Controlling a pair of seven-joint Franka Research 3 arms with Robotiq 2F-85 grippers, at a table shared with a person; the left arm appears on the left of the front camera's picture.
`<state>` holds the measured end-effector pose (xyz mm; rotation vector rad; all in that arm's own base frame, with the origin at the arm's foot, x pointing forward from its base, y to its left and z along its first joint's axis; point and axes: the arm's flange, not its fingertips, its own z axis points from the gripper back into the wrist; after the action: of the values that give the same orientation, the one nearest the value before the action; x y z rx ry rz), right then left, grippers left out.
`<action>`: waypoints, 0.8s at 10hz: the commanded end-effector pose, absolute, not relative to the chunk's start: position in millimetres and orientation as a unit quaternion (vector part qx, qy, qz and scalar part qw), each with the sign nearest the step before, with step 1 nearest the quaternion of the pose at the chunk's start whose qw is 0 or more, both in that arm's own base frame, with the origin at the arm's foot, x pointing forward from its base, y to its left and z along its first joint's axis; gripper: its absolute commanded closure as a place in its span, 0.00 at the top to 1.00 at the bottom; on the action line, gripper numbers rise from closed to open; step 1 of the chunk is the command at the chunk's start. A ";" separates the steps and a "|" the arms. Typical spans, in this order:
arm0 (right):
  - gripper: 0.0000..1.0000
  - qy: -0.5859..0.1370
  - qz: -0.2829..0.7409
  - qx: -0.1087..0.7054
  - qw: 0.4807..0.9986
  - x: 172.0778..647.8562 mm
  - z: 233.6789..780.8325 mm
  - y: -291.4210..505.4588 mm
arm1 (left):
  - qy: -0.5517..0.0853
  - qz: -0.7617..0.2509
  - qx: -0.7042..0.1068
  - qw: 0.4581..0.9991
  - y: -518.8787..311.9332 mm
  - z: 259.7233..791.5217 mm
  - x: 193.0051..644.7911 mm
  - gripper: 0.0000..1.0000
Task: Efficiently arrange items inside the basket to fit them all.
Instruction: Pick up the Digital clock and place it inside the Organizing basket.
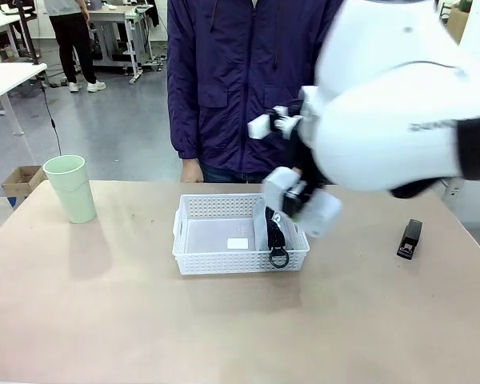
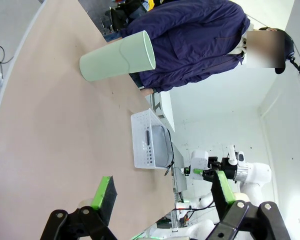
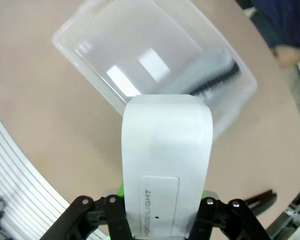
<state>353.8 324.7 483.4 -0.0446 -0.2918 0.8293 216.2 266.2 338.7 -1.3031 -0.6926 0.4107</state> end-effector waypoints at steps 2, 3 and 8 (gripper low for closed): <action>0.51 -0.164 0.389 -0.041 0.906 397.7 463.1 401.9 | -0.327 0.178 -0.594 0.714 262.4 338.6 215.7 1.00; 0.51 -0.186 0.393 -0.035 0.900 406.5 449.5 422.1 | -0.327 0.178 -0.594 0.714 262.4 338.6 215.7 1.00; 0.51 -0.158 0.437 -0.060 0.883 463.3 376.0 428.9 | -0.327 0.178 -0.594 0.714 262.4 338.6 215.7 1.00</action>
<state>455.4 418.3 373.5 -0.1354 -0.3264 0.8960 216.3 266.9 337.8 -1.3035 -0.6904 0.4124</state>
